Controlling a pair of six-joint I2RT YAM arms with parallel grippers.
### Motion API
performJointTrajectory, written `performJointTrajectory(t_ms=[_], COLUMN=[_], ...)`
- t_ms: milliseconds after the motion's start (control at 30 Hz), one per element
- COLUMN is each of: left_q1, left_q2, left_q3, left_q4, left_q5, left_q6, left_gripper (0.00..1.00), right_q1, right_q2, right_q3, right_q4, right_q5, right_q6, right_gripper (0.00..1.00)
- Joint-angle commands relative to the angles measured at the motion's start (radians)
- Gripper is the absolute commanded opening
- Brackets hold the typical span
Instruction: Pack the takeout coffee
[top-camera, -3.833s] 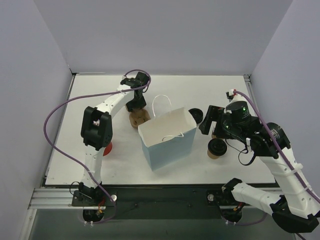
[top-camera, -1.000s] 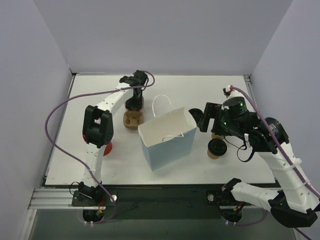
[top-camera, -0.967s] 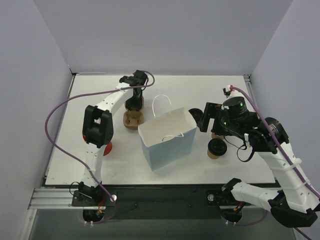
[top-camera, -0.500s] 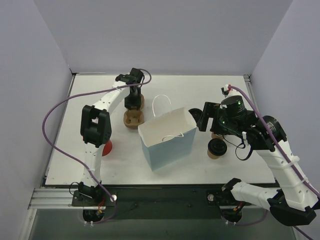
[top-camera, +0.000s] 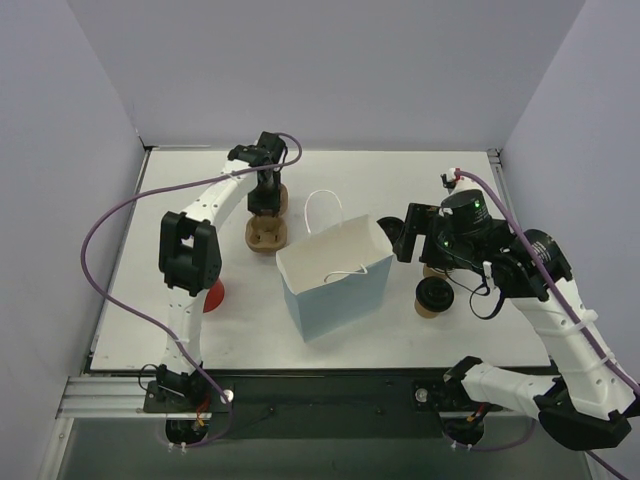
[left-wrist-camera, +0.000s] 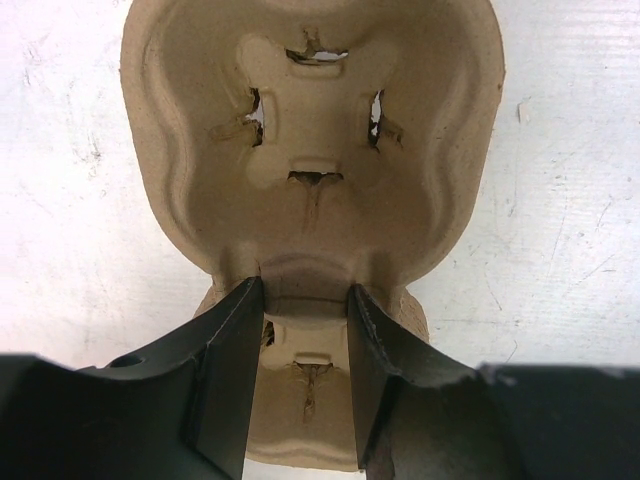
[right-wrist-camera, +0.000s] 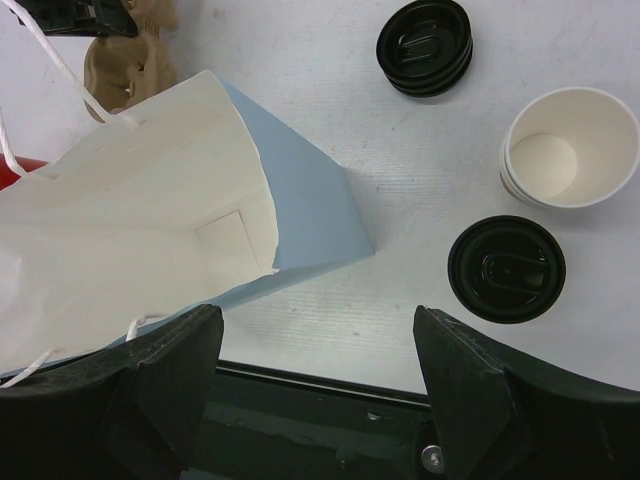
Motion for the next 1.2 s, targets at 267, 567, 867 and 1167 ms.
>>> performJointTrajectory(t_ms=[267, 567, 867, 1167], left_q1=[0.025, 0.025, 0.023, 0.025], left_q2=[-0.048, -0.019, -0.034, -0.021], left_q3=[0.017, 0.026, 0.041, 0.021], left_q4=[0.045, 0.050, 0.051, 0.065], left_q5=[0.071, 0.083, 0.088, 0.097], left_q6=[-0.005, 0.010, 0.028, 0.035], left_gripper=[0.36, 0.42, 0.48, 0.35], right_q1=[0.007, 0.005, 0.005, 0.008], right_q2=[0.023, 0.030, 0.040, 0.052], right_q3=[0.059, 0.065, 0.077, 0.086], right_q4=[-0.041, -0.050, -0.053, -0.053], right_q5=[0.017, 0.017, 0.017, 0.013], right_q6=[-0.021, -0.019, -0.022, -0.019], right_gripper=[0.78, 0.79, 0.78, 0.78])
